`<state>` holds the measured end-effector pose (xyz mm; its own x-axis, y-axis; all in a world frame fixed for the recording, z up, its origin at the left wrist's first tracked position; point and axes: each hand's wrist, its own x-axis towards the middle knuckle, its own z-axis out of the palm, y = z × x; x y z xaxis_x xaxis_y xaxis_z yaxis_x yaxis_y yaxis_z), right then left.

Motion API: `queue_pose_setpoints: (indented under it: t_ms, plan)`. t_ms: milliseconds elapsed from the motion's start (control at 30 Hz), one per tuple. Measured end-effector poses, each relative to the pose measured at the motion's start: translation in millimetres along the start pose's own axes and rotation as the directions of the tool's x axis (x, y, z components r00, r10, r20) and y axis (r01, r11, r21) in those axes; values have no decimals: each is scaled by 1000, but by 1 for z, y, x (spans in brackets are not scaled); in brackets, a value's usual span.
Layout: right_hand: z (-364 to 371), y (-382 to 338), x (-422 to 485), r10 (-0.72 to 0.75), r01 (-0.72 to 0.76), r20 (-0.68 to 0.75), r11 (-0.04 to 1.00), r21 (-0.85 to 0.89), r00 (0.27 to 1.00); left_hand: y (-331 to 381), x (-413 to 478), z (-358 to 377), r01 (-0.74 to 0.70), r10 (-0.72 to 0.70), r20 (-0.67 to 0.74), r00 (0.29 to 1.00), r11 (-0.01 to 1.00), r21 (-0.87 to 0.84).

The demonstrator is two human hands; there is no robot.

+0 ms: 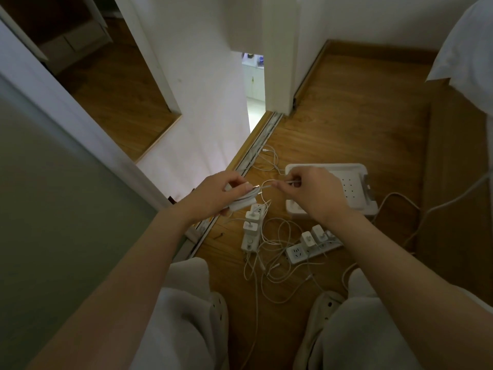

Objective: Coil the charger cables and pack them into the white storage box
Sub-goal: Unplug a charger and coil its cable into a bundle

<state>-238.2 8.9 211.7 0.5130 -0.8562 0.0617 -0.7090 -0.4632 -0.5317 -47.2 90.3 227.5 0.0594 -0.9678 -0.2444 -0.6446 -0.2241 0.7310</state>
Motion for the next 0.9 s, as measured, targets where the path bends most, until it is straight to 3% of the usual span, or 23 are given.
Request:
queue_pose_setpoints:
  t_ms: [167,333,467,533,600,733,800,900]
  plan:
    - [-6,-18,-10,-68,74,-60,992,99,996,-15,8,2,9,35,-193,981,975,223]
    - [2,-36,-26,-108,106,23,992,63,994,-13,12,7,43,79,-336,938,940,339]
    - [7,-41,-33,-151,151,-1,986,72,988,-10,14,14,67,60,-406,912,954,292]
    - [11,-43,-36,-202,199,6,971,135,979,-8,17,16,67,20,-394,919,976,206]
    - [17,-45,-39,-261,250,61,956,153,963,-3,19,17,76,-65,-359,931,997,16]
    - [27,-49,-47,-290,270,218,956,119,932,11,18,18,178,-280,-244,928,911,-372]
    - [31,-50,-50,-295,279,307,956,94,905,17,16,17,146,-292,-148,945,780,-608]
    - [35,-51,-53,-315,303,420,948,95,851,19,15,11,76,-241,-32,970,426,-901]
